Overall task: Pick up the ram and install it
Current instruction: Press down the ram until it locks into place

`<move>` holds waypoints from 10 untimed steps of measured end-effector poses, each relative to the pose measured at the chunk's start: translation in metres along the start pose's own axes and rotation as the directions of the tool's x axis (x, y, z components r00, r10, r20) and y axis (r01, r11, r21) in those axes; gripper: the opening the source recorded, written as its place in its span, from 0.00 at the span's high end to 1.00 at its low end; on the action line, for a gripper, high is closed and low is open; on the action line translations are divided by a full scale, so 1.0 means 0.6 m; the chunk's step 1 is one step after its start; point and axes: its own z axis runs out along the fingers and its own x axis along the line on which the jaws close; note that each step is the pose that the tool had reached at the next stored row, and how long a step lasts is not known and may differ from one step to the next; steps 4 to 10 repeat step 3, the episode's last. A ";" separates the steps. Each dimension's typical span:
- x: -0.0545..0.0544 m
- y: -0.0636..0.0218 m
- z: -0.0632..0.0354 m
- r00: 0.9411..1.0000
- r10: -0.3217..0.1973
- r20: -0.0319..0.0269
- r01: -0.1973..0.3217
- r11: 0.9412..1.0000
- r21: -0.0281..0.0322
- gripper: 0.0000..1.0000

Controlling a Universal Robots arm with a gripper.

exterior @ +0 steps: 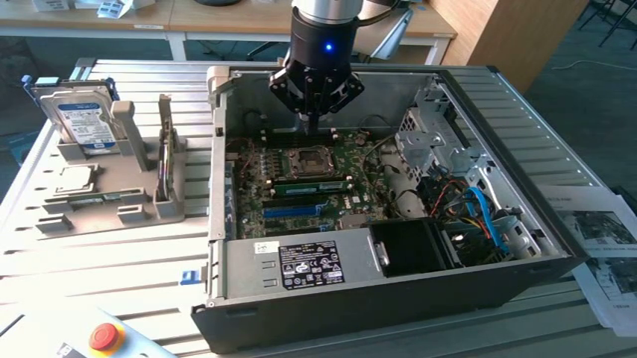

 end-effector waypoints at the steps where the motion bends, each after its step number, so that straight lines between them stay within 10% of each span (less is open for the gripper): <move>1: 0.000 0.000 0.000 1.000 0.000 0.000 0.000 1.000 0.000 0.90; 10: 0.000 0.000 0.000 1.000 0.000 0.000 0.000 1.000 0.000 0.90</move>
